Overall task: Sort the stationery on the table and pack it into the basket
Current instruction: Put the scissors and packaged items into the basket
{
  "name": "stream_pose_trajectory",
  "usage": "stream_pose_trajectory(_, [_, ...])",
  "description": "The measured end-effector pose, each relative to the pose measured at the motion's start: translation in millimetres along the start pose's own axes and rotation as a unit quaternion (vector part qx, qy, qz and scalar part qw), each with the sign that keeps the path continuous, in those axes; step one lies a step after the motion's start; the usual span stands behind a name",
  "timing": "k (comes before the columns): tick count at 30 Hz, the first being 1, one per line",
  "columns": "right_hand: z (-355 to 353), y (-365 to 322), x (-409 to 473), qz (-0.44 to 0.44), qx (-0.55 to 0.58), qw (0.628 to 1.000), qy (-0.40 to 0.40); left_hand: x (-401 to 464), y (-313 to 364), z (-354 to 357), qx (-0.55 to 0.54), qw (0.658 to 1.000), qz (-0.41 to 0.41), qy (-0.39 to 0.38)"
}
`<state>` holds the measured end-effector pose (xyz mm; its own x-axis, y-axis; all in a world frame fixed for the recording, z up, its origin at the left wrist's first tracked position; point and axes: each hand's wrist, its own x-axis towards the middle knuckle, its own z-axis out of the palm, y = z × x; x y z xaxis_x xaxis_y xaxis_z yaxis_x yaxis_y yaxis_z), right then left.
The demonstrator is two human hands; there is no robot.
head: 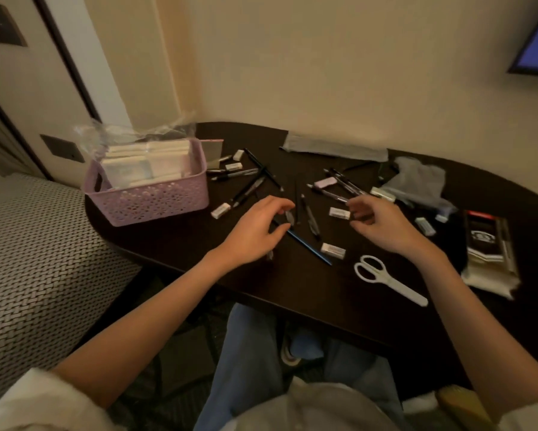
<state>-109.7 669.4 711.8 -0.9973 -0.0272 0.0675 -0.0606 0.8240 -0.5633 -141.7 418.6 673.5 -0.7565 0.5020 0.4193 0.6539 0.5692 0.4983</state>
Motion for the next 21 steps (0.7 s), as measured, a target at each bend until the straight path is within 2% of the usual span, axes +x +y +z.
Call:
stream_pose_trajectory(6, [4, 32, -38, 0.067, -0.075, 0.993, -0.06, 5, 20, 33, -0.009, 0.998, 0.005, -0.063])
stream_pose_trajectory(11, [16, 41, -45, 0.087, -0.153, 0.983, -0.055, 11, 28, 45, 0.007, 0.995, -0.002, -0.096])
stream_pose_trajectory(18, [19, 39, -39, 0.078, -0.162, 0.981, -0.077, 16, 26, 45, 0.02, 0.996, -0.003, -0.093])
stream_pose_trajectory(21, [16, 30, -33, 0.079, -0.123, 0.988, -0.04, 20, 21, 41, 0.025, 0.996, -0.005, -0.09])
